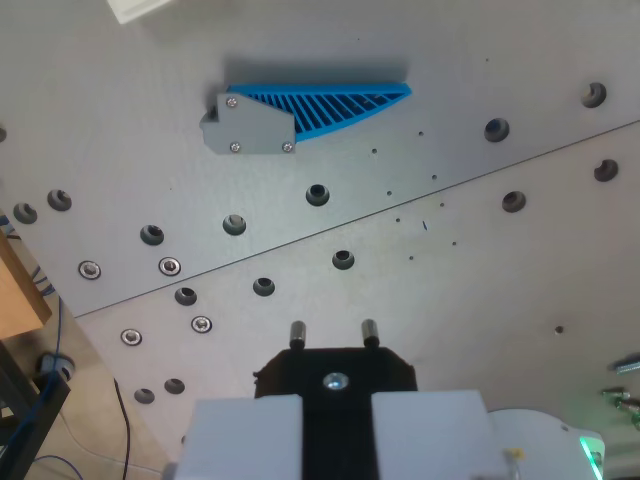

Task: Move above the white socket

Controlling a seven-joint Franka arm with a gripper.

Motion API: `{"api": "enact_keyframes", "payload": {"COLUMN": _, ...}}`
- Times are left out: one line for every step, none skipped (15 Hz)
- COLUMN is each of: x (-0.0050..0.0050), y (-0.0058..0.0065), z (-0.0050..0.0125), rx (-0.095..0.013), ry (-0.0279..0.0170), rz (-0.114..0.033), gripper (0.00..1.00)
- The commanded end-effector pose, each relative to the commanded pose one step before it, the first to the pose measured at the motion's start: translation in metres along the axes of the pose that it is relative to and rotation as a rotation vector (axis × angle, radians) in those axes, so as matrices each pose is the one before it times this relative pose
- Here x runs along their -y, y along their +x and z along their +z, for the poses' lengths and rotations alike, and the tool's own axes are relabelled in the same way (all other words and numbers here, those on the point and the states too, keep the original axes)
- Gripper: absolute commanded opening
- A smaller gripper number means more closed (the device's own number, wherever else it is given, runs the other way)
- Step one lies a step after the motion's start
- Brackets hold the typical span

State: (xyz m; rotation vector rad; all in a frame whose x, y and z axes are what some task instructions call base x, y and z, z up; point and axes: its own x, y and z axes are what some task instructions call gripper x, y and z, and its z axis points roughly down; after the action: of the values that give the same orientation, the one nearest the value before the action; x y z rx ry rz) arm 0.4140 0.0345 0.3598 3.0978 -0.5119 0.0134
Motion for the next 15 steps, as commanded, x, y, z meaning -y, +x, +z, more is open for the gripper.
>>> {"api": "enact_keyframes", "payload": {"x": -0.00012, "y": -0.00016, "z": -0.00026, "rx": -0.0007, "ry": 0.00031, "rz": 0.0005, "gripper": 0.00}}
{"api": "enact_keyframes", "payload": {"x": 0.00000, "y": 0.00000, "z": 0.00000, "rx": -0.0002, "ry": -0.00019, "rz": 0.0004, "gripper": 0.00}}
{"api": "enact_keyframes", "payload": {"x": 0.00001, "y": 0.00001, "z": 0.00002, "rx": 0.0001, "ry": -0.00008, "rz": -0.0003, "gripper": 0.00}}
{"api": "enact_keyframes", "payload": {"x": 0.00003, "y": 0.00002, "z": 0.00007, "rx": -0.0003, "ry": 0.00011, "rz": -0.0004, "gripper": 0.00}}
{"api": "enact_keyframes", "payload": {"x": 0.00006, "y": 0.00005, "z": 0.00014, "rx": 0.0004, "ry": 0.00009, "rz": -0.0011, "gripper": 0.00}}
{"api": "enact_keyframes", "payload": {"x": 0.00010, "y": 0.00009, "z": 0.00025, "rx": -0.0001, "ry": 0.00019, "rz": -0.0018, "gripper": 0.00}}
{"api": "enact_keyframes", "payload": {"x": 0.00016, "y": 0.00013, "z": 0.00039, "rx": 0.0003, "ry": -0.00016, "rz": -0.0032, "gripper": 0.00}}
{"api": "enact_keyframes", "payload": {"x": 0.00024, "y": 0.00020, "z": 0.00057, "rx": -0.0002, "ry": 0.00034, "rz": -0.0030, "gripper": 0.00}}
{"api": "enact_keyframes", "payload": {"x": 0.00033, "y": 0.00027, "z": 0.00079, "rx": -0.0004, "ry": 0.00025, "rz": -0.0041, "gripper": 0.00}}
{"api": "enact_keyframes", "payload": {"x": 0.00043, "y": 0.00037, "z": 0.00103, "rx": -0.0009, "ry": 0.00022, "rz": -0.0050, "gripper": 0.00}}
{"api": "enact_keyframes", "payload": {"x": 0.00054, "y": 0.00047, "z": 0.00130, "rx": -0.0015, "ry": 0.00033, "rz": -0.0060, "gripper": 0.00}}
{"api": "enact_keyframes", "payload": {"x": 0.00065, "y": 0.00058, "z": 0.00158, "rx": -0.0022, "ry": 0.00076, "rz": -0.0065, "gripper": 0.00}}
{"api": "enact_keyframes", "payload": {"x": 0.00078, "y": 0.00070, "z": 0.00188, "rx": -0.0024, "ry": 0.00074, "rz": -0.0061, "gripper": 0.00}}
{"api": "enact_keyframes", "payload": {"x": 0.00072, "y": 0.00067, "z": 0.00173, "rx": -0.0030, "ry": 0.00065, "rz": -0.0070, "gripper": 0.00}}
{"api": "enact_keyframes", "payload": {"x": 0.00081, "y": 0.00078, "z": 0.00198, "rx": -0.0030, "ry": 0.00045, "rz": -0.0062, "gripper": 0.00}}
